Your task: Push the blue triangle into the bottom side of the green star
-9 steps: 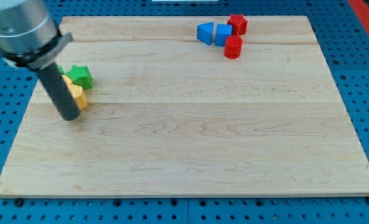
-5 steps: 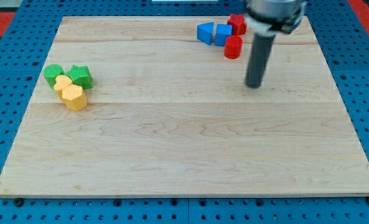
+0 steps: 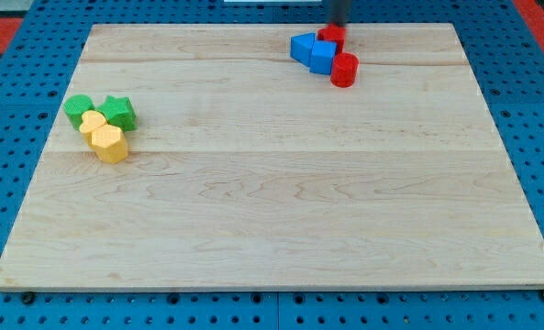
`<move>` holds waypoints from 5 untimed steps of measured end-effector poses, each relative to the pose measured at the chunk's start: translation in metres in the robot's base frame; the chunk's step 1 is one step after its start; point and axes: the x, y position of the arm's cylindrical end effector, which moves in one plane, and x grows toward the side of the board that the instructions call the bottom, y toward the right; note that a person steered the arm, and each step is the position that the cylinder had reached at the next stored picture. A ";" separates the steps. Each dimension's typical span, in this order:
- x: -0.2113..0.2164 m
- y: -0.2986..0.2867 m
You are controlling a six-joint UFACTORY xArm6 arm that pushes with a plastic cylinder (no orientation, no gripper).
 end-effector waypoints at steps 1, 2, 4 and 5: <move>0.020 -0.020; -0.002 -0.023; -0.002 0.023; -0.002 0.018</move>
